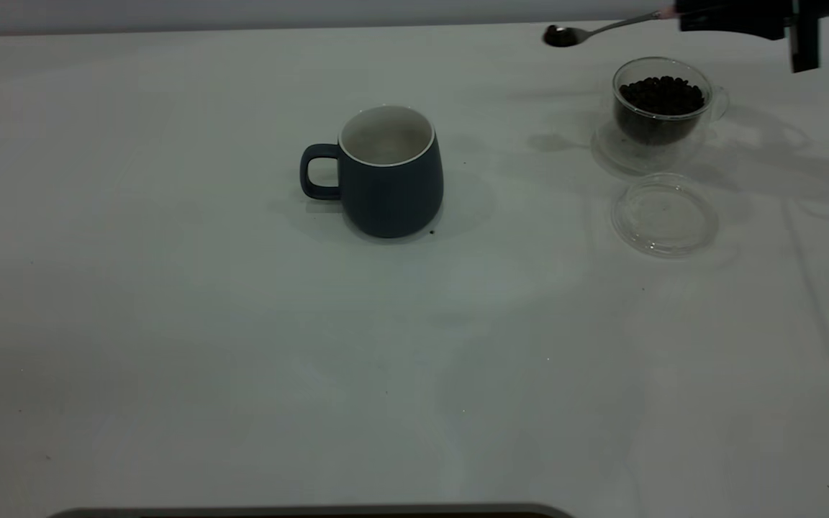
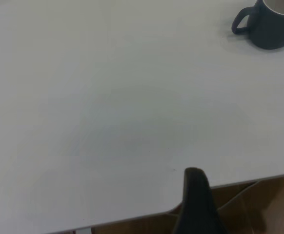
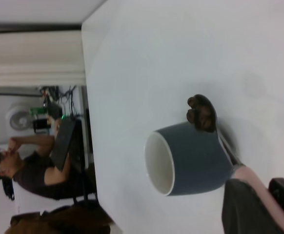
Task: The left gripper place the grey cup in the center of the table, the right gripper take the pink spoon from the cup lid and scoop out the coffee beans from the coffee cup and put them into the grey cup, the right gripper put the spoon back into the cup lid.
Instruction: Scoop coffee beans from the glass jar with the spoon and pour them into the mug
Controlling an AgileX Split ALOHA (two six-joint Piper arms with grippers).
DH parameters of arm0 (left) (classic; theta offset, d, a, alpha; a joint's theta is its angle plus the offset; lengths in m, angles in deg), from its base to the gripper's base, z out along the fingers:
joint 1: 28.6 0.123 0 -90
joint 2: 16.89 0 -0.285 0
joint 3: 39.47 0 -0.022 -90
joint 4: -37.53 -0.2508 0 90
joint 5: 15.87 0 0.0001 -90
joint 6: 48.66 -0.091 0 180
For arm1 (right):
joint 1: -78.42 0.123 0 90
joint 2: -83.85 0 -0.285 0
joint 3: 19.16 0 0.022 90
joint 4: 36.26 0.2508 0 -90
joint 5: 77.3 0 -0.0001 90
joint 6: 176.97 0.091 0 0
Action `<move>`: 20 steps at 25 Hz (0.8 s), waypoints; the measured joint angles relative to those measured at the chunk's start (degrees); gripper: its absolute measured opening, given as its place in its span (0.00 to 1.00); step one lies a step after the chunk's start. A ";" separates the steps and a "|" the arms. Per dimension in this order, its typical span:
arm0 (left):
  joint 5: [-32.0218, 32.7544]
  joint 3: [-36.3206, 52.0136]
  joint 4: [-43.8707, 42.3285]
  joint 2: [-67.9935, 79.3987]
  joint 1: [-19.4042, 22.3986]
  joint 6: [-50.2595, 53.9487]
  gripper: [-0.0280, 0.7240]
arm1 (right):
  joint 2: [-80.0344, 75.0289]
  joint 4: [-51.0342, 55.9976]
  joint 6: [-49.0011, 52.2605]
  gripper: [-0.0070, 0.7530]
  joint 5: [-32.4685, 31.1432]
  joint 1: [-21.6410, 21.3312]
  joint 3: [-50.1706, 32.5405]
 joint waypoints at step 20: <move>0.00 0.00 0.00 0.00 0.00 0.05 0.79 | 0.13 2.18 0.49 0.14 0.00 12.21 0.00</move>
